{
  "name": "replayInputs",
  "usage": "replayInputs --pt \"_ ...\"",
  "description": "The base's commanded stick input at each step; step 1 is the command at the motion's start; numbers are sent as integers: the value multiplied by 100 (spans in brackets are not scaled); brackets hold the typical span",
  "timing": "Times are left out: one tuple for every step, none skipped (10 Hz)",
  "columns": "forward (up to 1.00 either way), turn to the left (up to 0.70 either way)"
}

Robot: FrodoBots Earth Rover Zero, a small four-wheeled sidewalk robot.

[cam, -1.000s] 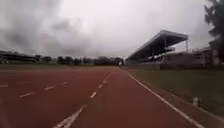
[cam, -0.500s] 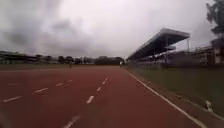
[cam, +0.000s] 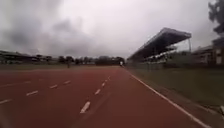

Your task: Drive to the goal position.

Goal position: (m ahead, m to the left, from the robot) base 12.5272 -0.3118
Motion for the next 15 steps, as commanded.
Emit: replayInputs --pt "70 0" --pt "70 0" --pt "70 0" --pt "70 0" --pt "70 0" --pt "70 0" --pt "70 0" --pt "70 0" --pt "70 0" --pt "70 0" --pt "70 0" --pt "70 0" --pt "70 0" --pt "70 0" --pt "70 0"
